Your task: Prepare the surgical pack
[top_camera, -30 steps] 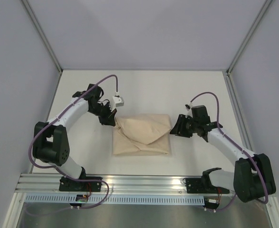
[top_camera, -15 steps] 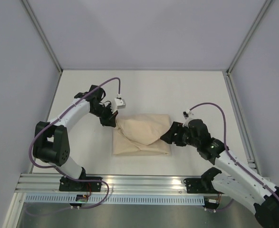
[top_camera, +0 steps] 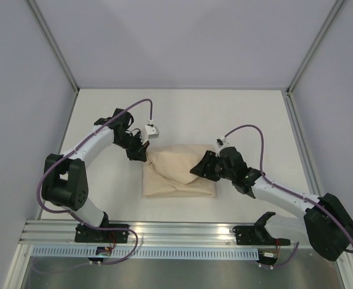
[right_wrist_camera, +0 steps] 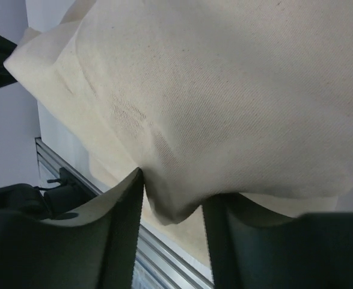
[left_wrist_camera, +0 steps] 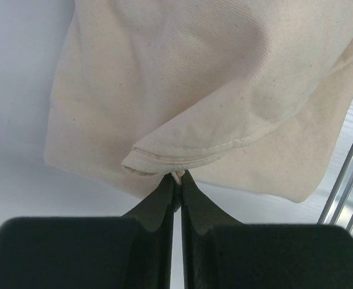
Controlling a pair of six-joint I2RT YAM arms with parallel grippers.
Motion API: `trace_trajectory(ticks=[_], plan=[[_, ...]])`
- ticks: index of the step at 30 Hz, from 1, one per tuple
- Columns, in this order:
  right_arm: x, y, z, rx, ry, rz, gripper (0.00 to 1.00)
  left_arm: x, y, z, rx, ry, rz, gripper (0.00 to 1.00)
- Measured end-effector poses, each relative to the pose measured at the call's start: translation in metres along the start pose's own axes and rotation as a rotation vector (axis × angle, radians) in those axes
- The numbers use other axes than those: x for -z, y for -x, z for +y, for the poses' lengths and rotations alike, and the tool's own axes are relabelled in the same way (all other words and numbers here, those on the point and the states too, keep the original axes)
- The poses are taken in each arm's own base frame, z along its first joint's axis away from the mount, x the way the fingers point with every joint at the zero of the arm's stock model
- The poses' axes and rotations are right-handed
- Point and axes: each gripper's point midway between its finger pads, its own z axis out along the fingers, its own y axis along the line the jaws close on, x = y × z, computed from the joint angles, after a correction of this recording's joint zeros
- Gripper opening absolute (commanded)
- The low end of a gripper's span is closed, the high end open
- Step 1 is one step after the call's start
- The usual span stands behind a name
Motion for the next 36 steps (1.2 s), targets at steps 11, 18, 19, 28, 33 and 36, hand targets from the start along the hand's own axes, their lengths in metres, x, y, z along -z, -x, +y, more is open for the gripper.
trace_trajectory(ticks=[11, 18, 19, 28, 33, 36], plan=[[0.005, 0.002, 0.027, -0.052, 0.059, 0.051, 0.00, 0.012, 0.003, -0.002, -0.033, 0.037, 0.004, 0.38], [0.033, -0.025, 0.056, -0.075, 0.136, 0.277, 0.01, 0.035, 0.003, -0.012, -0.074, 0.065, 0.041, 0.47], [0.035, -0.030, 0.054, -0.082, 0.133, 0.306, 0.00, 0.038, 0.003, -0.013, -0.080, 0.067, 0.051, 0.48], [0.048, -0.063, 0.029, -0.082, 0.066, 0.459, 0.30, 0.065, 0.009, -0.033, -0.079, 0.083, 0.056, 0.54], [0.050, -0.088, -0.005, -0.113, -0.021, 0.514, 0.54, 0.060, 0.011, -0.032, 0.058, 0.091, 0.044, 0.58], [0.055, -0.091, -0.018, -0.100, -0.090, 0.518, 0.65, 0.051, 0.009, -0.024, 0.160, 0.104, 0.059, 0.60]])
